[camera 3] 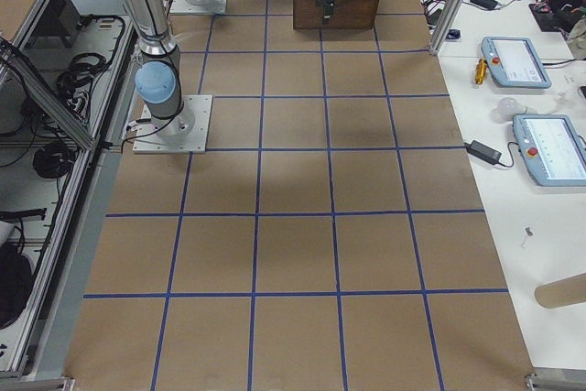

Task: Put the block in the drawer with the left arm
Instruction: 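Move the left gripper down to the yellow cube beside the drawer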

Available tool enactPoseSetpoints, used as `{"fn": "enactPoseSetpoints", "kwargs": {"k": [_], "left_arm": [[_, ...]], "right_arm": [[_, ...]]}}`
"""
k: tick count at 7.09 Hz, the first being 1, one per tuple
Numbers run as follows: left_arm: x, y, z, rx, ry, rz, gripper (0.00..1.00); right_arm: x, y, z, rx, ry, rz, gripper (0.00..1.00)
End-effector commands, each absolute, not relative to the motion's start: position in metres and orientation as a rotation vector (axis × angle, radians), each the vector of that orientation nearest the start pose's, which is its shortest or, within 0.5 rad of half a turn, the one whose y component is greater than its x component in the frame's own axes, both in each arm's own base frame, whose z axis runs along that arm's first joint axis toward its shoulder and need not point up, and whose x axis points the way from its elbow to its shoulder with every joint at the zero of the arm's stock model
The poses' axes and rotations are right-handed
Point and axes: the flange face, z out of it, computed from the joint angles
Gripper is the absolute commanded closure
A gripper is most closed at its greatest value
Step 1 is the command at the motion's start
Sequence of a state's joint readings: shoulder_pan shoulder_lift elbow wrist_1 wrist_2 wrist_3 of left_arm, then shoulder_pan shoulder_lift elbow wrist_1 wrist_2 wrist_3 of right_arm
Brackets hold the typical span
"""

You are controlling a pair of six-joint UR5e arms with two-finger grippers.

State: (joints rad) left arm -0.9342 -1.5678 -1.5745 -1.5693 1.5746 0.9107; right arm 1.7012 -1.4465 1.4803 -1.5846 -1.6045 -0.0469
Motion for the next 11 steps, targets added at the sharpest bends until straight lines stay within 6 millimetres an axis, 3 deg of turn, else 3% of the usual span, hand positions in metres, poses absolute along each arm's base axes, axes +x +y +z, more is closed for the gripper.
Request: {"fn": "enactPoseSetpoints", "kwargs": {"k": [1, 2, 4, 7, 11], "left_arm": [[0.249, -0.458, 0.471, 0.794, 3.058, 0.027, 0.0], [0.275, -0.454, 0.46, 0.992, 3.003, 0.021, 0.0], [0.295, -0.466, 0.437, 1.423, 2.8, 0.022, 0.0], [0.33, -0.493, 0.372, 1.992, 2.413, 0.119, 0.0], [0.355, -0.514, 0.274, 2.302, 2.057, 0.172, 0.0]], "right_arm": [[0.199, -0.521, 0.469, -0.283, 3.163, 0.029, 0.0], [0.199, -0.521, 0.469, -0.28, 3.164, 0.029, 0.0], [0.199, -0.521, 0.469, -0.283, 3.163, 0.029, 0.0], [0.199, -0.521, 0.469, -0.283, 3.163, 0.029, 0.0], [0.199, -0.521, 0.469, -0.283, 3.163, 0.029, 0.0]]}}
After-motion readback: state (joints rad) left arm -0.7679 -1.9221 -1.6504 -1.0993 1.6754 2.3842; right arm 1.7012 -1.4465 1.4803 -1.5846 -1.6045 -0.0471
